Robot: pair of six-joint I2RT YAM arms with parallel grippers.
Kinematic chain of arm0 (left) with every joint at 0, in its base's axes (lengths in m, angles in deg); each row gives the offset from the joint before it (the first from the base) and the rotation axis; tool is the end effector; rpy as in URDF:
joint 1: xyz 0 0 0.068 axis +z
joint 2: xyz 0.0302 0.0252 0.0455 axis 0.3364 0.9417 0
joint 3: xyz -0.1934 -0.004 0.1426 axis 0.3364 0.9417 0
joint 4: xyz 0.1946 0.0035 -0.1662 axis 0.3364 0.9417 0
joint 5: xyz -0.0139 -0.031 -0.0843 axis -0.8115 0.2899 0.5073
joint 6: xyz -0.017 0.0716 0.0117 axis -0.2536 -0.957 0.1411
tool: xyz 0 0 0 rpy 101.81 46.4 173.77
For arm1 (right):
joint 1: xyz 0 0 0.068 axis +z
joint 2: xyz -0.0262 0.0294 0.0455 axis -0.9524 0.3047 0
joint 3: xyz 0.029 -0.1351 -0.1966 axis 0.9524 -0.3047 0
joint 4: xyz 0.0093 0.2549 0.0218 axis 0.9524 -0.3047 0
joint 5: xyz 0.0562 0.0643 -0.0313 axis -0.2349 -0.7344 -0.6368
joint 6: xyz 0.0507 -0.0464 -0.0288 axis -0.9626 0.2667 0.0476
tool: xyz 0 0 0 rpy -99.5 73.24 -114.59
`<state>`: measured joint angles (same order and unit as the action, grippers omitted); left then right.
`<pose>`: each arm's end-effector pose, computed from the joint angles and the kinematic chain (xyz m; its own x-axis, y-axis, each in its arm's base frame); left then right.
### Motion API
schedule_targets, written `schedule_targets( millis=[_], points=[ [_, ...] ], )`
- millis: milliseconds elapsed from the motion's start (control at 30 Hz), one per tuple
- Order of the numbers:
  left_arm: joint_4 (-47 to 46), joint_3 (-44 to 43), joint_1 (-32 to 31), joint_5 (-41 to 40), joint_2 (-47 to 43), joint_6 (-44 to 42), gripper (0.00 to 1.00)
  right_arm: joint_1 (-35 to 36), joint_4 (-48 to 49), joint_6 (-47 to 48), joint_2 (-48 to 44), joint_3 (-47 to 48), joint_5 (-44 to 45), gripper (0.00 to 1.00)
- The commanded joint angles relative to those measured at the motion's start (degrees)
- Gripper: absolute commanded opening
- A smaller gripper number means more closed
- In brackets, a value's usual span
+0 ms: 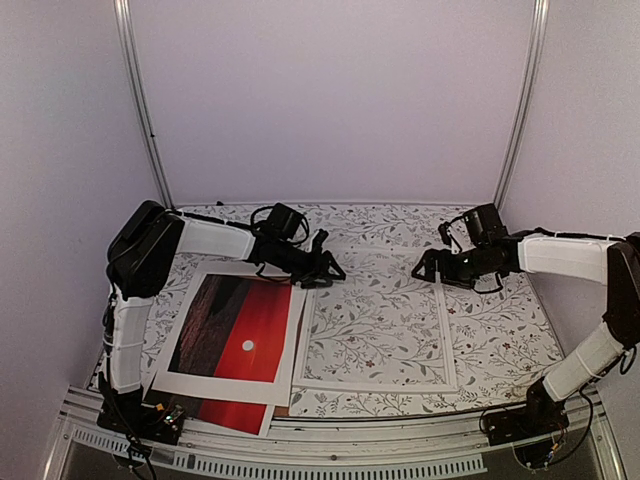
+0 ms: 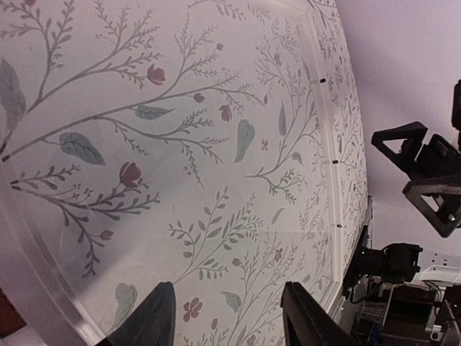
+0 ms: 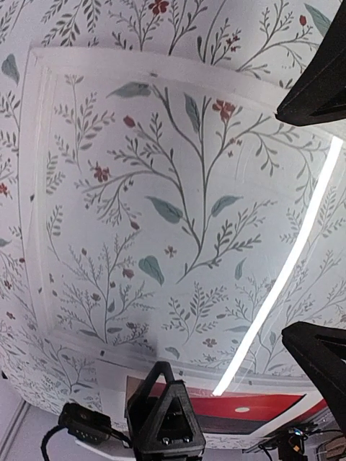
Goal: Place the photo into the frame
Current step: Place the glass panel in the frame body.
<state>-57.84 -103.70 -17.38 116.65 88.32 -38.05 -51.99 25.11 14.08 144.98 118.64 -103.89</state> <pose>0.3460 -0.3073 0.0949 -0.9662 0.0812 -0.2446 0.2440 0.5940 -0.7666 0.2918 0.1278 0.1489 -0.8633 0.0251 -0.5040 -0.2261 0.8737 0.4308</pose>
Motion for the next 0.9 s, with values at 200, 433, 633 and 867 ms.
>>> schedule_targets(
  millis=[200, 433, 633, 867],
  points=[
    [0.4, -1.0, -0.8, -1.0, 0.1, -1.0, 0.55, 11.3, 5.3, -3.8, 11.3, 9.0, -2.8, 0.99],
    [0.7, -0.9, -1.0, -1.3, 0.2, -1.2, 0.56, 13.8, 6.4, -4.5, 17.8, 10.9, -3.6, 0.99],
    [1.3, -0.8, -1.1, -2.1, 0.0, -1.8, 0.57, 13.8, 6.4, -4.6, 18.9, 9.8, -3.0, 0.99],
    [2.8, -0.8, -1.2, -3.5, -0.6, -3.0, 0.57, 13.8, 6.2, -4.6, 19.4, 8.9, -2.2, 0.99]
  ],
)
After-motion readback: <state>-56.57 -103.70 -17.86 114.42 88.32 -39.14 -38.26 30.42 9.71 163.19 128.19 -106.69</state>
